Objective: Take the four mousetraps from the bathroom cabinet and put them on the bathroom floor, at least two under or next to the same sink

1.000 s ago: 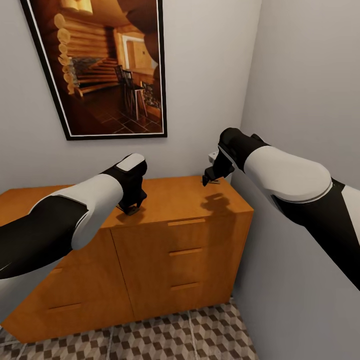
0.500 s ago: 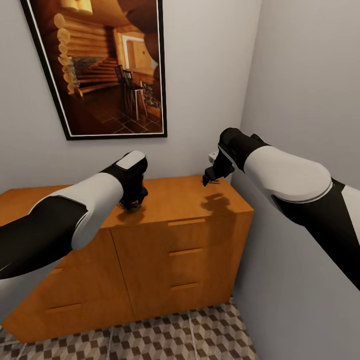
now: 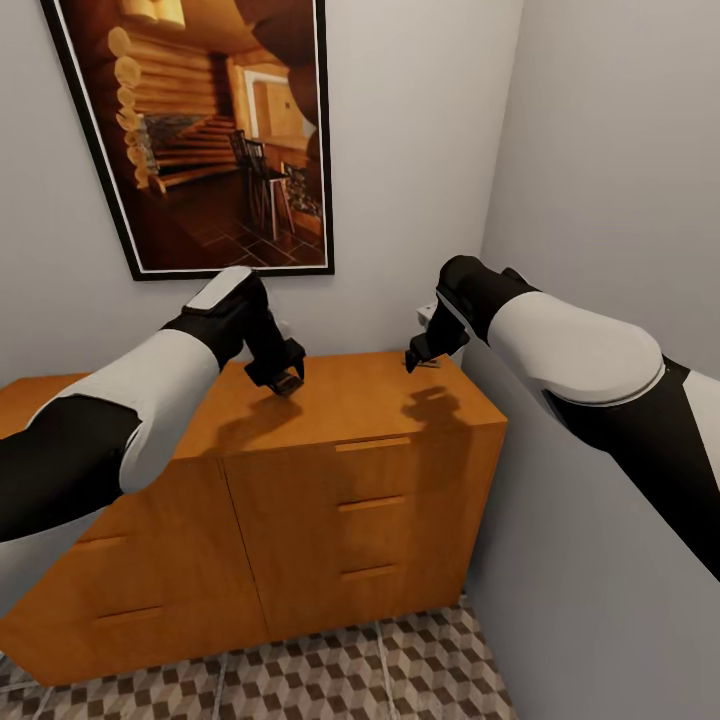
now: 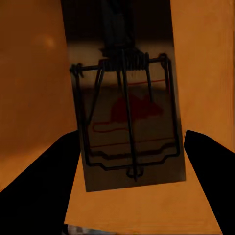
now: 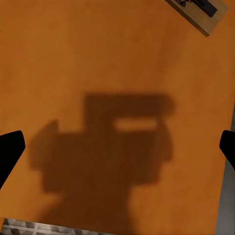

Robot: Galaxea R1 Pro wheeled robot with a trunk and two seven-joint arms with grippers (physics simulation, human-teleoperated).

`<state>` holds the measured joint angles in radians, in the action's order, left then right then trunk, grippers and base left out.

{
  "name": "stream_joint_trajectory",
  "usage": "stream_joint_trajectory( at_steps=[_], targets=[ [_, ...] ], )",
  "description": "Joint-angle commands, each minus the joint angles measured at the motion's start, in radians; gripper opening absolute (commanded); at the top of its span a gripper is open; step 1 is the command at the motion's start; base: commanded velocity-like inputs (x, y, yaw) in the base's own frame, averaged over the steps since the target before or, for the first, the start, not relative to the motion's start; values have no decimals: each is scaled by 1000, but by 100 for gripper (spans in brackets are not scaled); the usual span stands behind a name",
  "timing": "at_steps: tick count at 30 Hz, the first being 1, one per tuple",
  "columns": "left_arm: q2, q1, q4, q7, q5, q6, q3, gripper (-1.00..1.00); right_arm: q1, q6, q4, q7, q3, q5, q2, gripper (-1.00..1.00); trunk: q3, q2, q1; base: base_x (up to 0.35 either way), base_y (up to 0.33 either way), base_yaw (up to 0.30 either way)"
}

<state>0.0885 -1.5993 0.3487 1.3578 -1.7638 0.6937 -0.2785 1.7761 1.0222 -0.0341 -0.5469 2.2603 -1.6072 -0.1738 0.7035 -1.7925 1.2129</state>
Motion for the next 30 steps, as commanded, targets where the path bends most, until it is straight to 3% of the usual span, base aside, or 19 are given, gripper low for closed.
stream_joint_trajectory(
  at_steps=[1, 4, 8, 12, 13, 15, 17, 23, 25, 27, 30],
  targets=[
    [-4, -1, 4, 13, -18, 13, -8, -100, 0, 3, -3, -10, 8, 0, -1, 100, 1, 0, 0, 0, 0, 0],
    [-8, -1, 7, 31, -38, 19, -5, -100, 0, 4, -3, -9, 8, 1, -1, 100, 1, 0, 0, 0, 0, 0],
    [-23, -1, 35, 48, -102, 46, -1, -100, 0, 3, -3, -6, 8, 0, -1, 100, 1, 0, 0, 0, 0, 0],
    [-78, -1, 124, 53, -229, 114, -2, -100, 0, 2, -2, -5, 8, 0, -1, 100, 1, 0, 0, 0, 0, 0],
    [-101, -1, 158, 53, -280, 130, -4, -100, 0, 1, -3, -5, 8, 1, -1, 100, 1, 0, 0, 0, 0, 0],
    [-136, -1, 209, 54, -350, 144, -8, -100, 0, 0, -3, -5, 8, 1, -1, 100, 1, 0, 0, 0, 0, 0],
    [-165, -1, 256, 54, -404, 152, -11, -100, 0, -2, -2, -5, 8, 0, -1, 100, 1, 0, 0, 0, 0, 0],
    [-236, -1, 384, 53, -493, 174, -14, -100, 0, -6, -1, -8, 8, 0, -1, 100, 1, 0, 0, 0, 0, 0],
    [-261, -1, 427, 54, -560, 182, -16, -100, 0, -6, -1, -11, 8, 0, -1, 100, 1, 0, 0, 0, 0, 0],
    [-272, -1, 451, 54, -592, 184, -23, -100, 0, -7, -1, -12, 8, 2, -1, 100, 1, 0, 0, 0, 0, 0],
    [-279, -1, 469, 52, -592, 184, -54, -100, 0, -7, -1, -12, 8, 4, -1, 100, 1, 0, 0, 0, 0, 0]
  ],
)
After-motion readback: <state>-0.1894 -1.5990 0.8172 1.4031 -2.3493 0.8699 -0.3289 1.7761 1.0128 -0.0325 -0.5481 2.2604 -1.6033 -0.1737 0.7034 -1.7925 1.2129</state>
